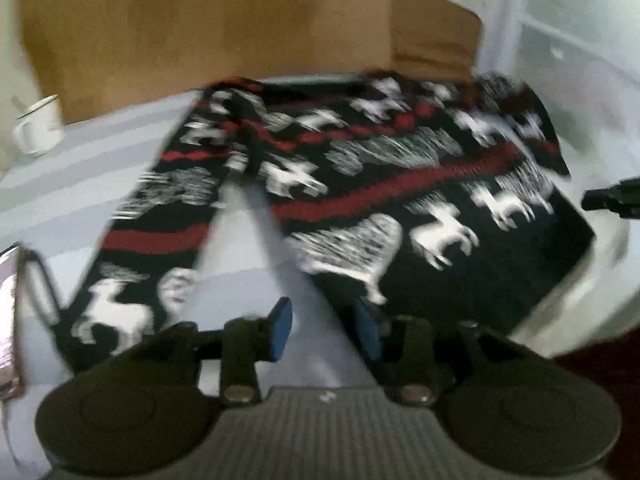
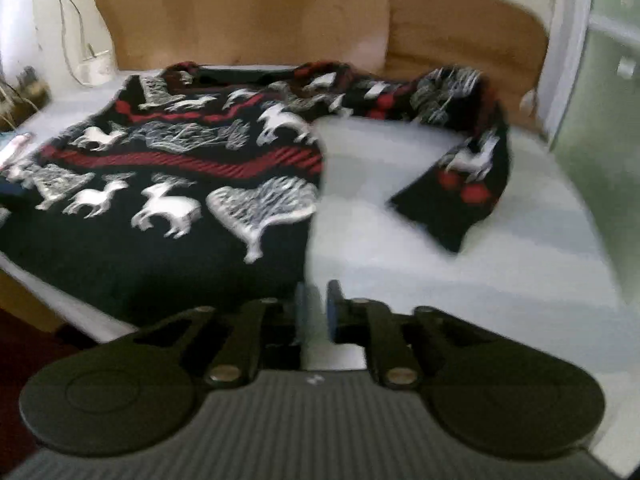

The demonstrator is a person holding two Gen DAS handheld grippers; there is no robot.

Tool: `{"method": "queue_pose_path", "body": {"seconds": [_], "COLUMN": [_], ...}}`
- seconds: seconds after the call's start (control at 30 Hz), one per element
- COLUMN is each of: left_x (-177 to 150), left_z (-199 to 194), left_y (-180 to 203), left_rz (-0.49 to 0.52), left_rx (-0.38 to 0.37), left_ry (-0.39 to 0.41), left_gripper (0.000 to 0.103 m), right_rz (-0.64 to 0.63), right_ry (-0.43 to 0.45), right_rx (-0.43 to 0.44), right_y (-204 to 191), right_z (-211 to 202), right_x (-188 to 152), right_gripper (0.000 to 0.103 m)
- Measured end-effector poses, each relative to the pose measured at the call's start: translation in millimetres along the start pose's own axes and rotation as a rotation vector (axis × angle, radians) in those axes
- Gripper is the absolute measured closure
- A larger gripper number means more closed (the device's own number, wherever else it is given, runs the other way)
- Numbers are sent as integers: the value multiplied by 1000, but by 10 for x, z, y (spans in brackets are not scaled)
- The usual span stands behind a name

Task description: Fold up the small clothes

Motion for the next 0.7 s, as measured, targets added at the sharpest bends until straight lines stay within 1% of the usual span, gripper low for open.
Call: {"method": "queue_pose_path", "body": {"seconds": [0.07,0.13,0.17,0.23,0.27,0.33,0.4,0.47,0.5,0.53,0.57,0.6,0.67,0.7], "left_x": [110,251,366,575,702,871,942,869,824,758,641,561,368,296], "left_z": [-170,-280,-306,-300,-266,-177,-53,11,44,44,4,-25,-116,-162], "left_y": [-191,-354,-438,-520,-541,-579,-656,-740,-783,-821,-877,-910,-923,-913], "left_rz": [-42,-67,-79,-82,-76,-68,-85,-112,-121,-133,-151,-165,-199,-209], "left_rx": [54,101,120,133,135,149,159,153,156,161,159,151,124,124], "left_ry": [67,122,150,183,200,217,206,193,186,179,178,178,183,190], "left_gripper": [65,63,63,63,63,63,63,61,60,56,53,53,51,50], "right_rz": [19,21,30,52,57,80,77,34,24,28,23,8,-1,12], "right_ry": [70,126,153,190,187,128,45,-32,-88,-143,-172,-168,-125,-100], "right_rx": [38,72,104,178,221,314,397,418,419,419,420,409,370,323], "right_y": [-7,-86,-104,-271,-378,-663,-1028,-1348,-1484,-1603,-1671,-1742,-1806,-1826], "right_z": [-20,50,114,340,491,923,1408,1828,2083,2351,2543,2745,3046,3209], "right_x": [330,675,856,1225,1388,1701,1889,1948,1969,2012,2026,2120,2428,2618], "right_gripper": [81,81,81,81,81,81,81,81,82,82,82,87,88,88]}}
Point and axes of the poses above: each gripper's, at about its wrist camera, not at the fingertips, and z roughly the way its jaws point, y to its right, x to its top, the point moved 6 cm from there along z, roughly the way its jaws point, and after that the axes turned 8 degrees about -x, right-handed, at the moved point
